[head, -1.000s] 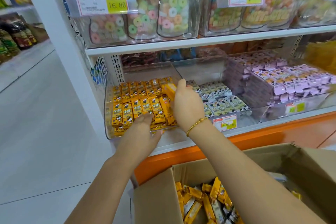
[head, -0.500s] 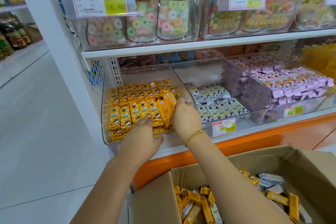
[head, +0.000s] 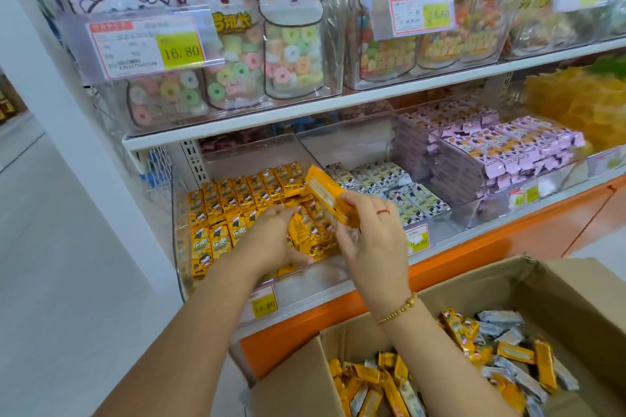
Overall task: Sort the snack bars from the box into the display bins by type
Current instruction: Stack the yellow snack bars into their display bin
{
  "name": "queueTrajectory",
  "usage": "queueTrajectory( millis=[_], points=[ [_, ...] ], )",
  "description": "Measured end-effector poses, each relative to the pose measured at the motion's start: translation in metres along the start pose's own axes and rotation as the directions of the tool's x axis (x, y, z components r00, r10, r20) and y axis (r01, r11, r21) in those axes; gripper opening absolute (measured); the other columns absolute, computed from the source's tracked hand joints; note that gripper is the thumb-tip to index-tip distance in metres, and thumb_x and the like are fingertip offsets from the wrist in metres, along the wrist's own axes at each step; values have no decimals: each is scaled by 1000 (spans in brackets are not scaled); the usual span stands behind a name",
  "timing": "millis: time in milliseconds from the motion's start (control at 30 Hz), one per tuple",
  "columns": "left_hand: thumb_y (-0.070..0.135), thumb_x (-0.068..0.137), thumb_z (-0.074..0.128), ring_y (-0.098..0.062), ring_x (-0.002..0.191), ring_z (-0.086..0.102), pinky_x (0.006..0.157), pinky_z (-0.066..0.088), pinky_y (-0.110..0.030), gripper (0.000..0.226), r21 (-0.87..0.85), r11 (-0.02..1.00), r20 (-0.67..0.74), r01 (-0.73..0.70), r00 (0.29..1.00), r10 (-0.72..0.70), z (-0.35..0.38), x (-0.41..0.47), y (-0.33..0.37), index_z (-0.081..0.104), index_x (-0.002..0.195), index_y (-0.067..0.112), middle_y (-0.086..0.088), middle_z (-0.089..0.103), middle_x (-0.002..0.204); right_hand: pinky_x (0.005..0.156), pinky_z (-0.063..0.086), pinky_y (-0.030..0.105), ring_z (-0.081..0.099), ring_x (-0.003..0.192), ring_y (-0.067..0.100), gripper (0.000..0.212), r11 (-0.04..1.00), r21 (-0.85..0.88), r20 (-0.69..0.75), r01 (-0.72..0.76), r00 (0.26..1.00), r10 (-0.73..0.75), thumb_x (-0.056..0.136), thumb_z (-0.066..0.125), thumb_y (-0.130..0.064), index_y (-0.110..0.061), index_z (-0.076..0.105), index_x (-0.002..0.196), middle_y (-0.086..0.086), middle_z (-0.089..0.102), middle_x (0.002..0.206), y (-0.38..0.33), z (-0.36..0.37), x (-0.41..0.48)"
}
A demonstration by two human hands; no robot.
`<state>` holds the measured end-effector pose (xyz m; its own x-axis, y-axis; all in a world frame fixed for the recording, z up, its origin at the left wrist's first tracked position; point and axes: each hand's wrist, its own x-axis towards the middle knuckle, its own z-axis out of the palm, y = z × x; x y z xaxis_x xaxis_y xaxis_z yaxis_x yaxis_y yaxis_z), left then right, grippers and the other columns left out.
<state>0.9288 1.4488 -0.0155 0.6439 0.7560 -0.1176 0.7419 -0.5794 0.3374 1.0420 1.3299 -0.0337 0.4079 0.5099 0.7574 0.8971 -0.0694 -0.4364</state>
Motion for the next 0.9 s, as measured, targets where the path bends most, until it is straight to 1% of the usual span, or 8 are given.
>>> queueTrajectory(
  millis=[133,267,400,467,567,700,833,900],
  points=[
    [41,69,81,-23,142,23,112,30,-35,101,140,989,-37,-42,998,47,2,13,-3,22,150,22,-4,17,156,81,32,12,48,92,17,26,999,29,-68,33,997,-31,75,74,-2,-9,64,98,2,64,93,11,-6,-5],
    [41,81,65,-22,113,54,86,47,-31,74,174,982,-142,-71,985,96,1,13,-1,32,144,22,-6,44,141,93,31,11,52,96,21,13,995,13,-126,103,987,-101,79,68,-1,-7,63,89,6,64,91,15,-8,-10],
    [31,85,63,-22,74,61,66,45,-30,31,-230,971,-455,-63,889,-51,-12,6,1,65,113,19,-5,67,93,83,42,22,52,92,22,23,990,-4,-34,144,989,-144,75,72,7,-7,63,91,5,63,97,16,-5,-12],
    [26,85,64,-22,67,62,60,45,-32,12,-459,888,-474,-19,851,-227,-15,3,-6,69,94,18,-3,67,78,82,41,23,50,95,22,25,989,-5,13,151,988,-151,75,71,7,-8,66,95,4,63,100,12,-3,-10],
    [26,83,68,-23,86,67,68,52,-34,32,-679,726,-315,107,851,-421,-11,1,-20,64,113,15,-5,68,106,82,45,25,50,100,24,25,986,7,83,164,983,-164,78,60,5,-9,66,98,4,61,101,3,0,-4],
    [17,78,73,-20,92,66,87,53,-40,39,-856,515,-226,54,855,-466,-7,-11,-26,62,116,15,-3,61,120,56,52,27,48,95,21,28,979,-54,158,196,970,-185,72,53,2,-10,64,95,5,59,96,-4,7,2],
    [11,79,74,-10,68,57,61,50,-27,34,-584,810,-511,-44,796,-325,-10,-32,-21,60,109,19,8,59,83,47,46,23,47,92,19,30,973,-104,222,204,959,-177,67,61,10,-11,68,87,4,61,91,-11,21,9],
    [7,78,74,-15,86,61,67,43,-17,33,-371,926,-603,-64,776,-188,-5,-39,-20,60,106,18,2,62,99,53,52,28,46,92,19,27,962,-69,318,266,920,-232,69,56,10,-11,68,80,4,62,89,-11,30,14]
  ],
)
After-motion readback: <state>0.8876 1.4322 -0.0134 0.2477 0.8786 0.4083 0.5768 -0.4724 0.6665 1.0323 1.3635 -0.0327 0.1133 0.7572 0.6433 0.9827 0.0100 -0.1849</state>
